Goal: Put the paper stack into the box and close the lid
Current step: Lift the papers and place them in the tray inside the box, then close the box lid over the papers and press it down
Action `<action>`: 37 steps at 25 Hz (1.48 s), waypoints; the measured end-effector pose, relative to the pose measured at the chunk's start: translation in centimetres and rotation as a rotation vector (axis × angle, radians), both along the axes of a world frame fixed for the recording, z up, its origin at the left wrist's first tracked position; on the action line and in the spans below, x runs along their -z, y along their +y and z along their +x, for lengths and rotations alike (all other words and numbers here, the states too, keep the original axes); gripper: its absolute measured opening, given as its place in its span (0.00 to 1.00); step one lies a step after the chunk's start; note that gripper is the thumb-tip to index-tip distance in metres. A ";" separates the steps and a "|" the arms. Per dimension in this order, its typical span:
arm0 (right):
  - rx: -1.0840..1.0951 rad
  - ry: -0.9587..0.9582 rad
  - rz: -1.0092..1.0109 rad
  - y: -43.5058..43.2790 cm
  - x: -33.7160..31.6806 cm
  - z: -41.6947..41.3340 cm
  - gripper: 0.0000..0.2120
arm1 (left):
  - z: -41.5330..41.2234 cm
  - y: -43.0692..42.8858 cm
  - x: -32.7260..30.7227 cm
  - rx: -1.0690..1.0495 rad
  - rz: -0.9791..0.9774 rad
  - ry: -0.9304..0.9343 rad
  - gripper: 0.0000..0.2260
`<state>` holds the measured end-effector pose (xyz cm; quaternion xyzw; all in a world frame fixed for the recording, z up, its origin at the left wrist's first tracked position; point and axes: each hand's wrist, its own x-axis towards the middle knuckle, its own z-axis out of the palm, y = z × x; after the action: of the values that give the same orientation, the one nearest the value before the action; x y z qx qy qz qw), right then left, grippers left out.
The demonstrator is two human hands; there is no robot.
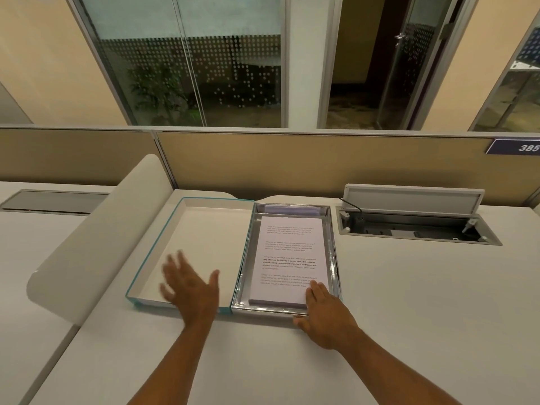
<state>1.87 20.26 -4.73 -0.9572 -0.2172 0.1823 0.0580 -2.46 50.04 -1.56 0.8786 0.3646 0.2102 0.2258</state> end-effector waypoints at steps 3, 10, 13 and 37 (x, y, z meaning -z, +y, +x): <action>-0.005 0.003 0.000 0.0 0.0 0.0 0.44 | -1.6 3.1 1.2 -0.314 -0.254 0.052 0.55; -0.022 -0.006 -0.018 0.2 0.2 -0.2 0.42 | -2.5 4.4 1.9 -0.495 -0.615 0.287 0.41; -0.035 -0.003 -0.033 0.1 0.2 -0.2 0.41 | -2.8 4.8 2.2 -0.471 -0.659 0.036 0.25; 0.501 0.059 0.986 -1.6 -4.6 -2.7 0.28 | -0.9 -7.3 -4.5 0.787 0.033 -0.217 0.33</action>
<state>-0.78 18.67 -0.14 -0.8335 -0.0405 0.0665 0.5470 -3.39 42.70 2.98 0.9273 -0.0286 0.2050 0.3119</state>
